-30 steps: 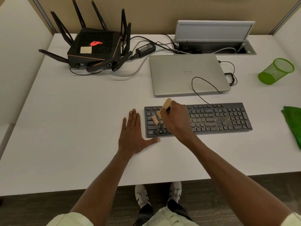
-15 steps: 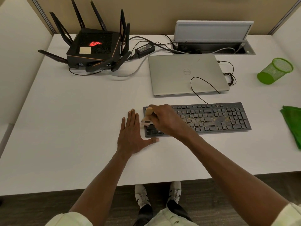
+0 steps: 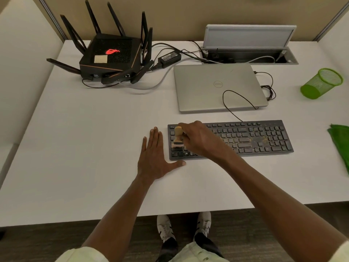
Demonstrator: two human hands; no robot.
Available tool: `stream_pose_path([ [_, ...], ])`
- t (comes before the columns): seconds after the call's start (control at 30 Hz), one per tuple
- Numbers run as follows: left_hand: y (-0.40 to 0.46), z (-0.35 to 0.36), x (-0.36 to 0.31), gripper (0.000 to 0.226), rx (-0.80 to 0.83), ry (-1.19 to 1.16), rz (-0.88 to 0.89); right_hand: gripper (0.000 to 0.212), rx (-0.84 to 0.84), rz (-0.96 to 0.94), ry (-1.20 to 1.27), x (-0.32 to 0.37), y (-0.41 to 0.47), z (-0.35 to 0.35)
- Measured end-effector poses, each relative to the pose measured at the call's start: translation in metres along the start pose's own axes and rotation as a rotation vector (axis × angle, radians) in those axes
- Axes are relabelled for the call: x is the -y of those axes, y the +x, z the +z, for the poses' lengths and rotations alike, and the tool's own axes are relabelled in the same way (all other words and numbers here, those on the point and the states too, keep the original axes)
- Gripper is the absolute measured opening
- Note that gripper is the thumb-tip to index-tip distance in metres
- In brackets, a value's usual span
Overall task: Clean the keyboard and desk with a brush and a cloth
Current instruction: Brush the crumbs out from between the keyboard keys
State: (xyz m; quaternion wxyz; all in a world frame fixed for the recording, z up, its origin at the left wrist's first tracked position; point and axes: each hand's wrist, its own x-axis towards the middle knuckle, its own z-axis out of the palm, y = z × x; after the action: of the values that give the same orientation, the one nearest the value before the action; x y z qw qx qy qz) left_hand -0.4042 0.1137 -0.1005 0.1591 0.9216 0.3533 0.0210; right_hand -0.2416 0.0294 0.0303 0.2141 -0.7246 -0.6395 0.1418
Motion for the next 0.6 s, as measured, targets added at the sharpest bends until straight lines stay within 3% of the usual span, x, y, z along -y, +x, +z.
stream_pose_path([
  [0.1, 0.000, -0.001, -0.001, 0.144, 0.008, 0.010, 0.004, 0.010, -0.028, 0.016, -0.091, -0.009, -0.004, -0.008],
  [0.3, -0.001, -0.001, 0.000, 0.145, 0.001, 0.002, 0.000, 0.009, -0.048, 0.017, 0.047, 0.002, -0.001, 0.000],
  [0.43, 0.000, -0.001, 0.000, 0.145, 0.007, -0.008, 0.006, 0.014, -0.041, 0.092, -0.002, -0.010, -0.007, -0.005],
  [0.6, -0.001, -0.003, -0.001, 0.145, 0.015, 0.010, 0.003, 0.017, -0.205, 0.138, 0.035, -0.010, 0.000, -0.008],
])
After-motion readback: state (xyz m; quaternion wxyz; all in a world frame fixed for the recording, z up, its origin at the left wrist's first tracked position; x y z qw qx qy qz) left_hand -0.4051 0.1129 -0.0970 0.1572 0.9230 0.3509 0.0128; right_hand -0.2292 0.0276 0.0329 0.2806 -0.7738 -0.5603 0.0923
